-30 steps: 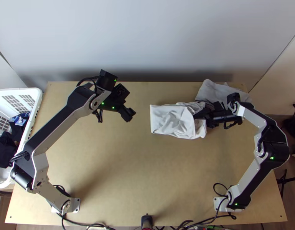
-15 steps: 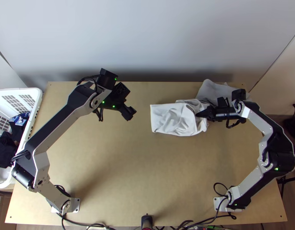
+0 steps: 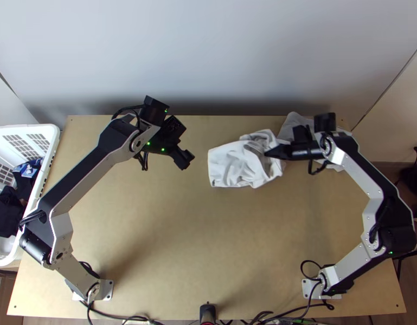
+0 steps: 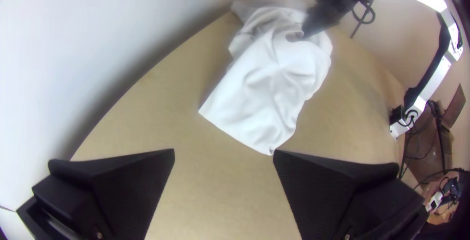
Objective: Fold the t-shirt
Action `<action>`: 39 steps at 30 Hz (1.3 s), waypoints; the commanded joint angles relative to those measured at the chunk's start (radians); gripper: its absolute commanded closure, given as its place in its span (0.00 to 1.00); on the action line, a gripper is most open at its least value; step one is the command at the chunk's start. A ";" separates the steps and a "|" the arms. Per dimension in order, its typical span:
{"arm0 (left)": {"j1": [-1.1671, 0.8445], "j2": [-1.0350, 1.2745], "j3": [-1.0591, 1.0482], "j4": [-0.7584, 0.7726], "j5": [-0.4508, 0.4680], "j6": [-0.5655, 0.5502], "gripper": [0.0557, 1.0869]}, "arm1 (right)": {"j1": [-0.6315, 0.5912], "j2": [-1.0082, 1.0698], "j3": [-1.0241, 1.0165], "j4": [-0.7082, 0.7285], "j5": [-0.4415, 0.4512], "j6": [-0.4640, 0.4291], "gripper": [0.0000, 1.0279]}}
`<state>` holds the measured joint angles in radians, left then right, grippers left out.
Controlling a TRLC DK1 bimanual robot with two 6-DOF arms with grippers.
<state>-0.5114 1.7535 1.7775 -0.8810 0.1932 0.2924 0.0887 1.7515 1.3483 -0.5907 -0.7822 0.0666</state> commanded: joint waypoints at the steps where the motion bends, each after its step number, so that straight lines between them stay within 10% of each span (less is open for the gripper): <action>1: -0.004 0.003 0.010 0.001 0.000 0.001 0.05 | 0.075 0.060 0.152 0.006 0.038 -0.004 0.97; 26: -0.004 0.000 0.014 -0.007 0.000 -0.013 0.05 | 0.215 0.019 0.408 -0.009 0.058 -0.040 0.97; 39: -0.009 -0.011 0.013 -0.013 0.000 -0.015 0.05 | -0.012 0.275 0.767 -0.008 0.098 0.035 0.97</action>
<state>-0.5179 1.7485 1.7916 -0.8921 0.1932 0.2775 0.1909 1.9057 1.9347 -0.5983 -0.6971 0.0532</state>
